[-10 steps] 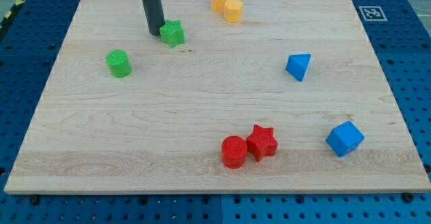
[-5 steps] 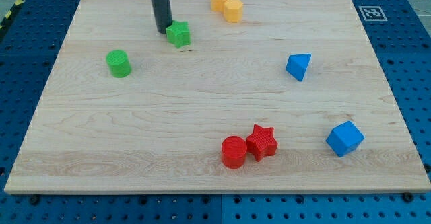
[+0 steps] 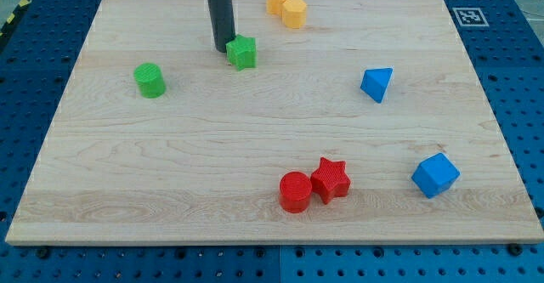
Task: Move the green star to the left side of the blue triangle
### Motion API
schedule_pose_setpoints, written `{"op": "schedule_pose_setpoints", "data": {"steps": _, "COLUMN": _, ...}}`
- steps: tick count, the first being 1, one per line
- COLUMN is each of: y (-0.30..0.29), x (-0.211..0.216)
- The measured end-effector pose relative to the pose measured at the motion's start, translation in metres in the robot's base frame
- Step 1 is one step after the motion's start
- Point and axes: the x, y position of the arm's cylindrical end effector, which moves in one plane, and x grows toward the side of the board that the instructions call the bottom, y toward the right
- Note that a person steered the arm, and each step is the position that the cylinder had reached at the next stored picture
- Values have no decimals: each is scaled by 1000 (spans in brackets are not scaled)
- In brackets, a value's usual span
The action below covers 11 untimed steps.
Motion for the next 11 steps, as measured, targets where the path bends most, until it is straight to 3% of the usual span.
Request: {"op": "schedule_pose_setpoints", "data": {"steps": 11, "y": 80, "x": 65}}
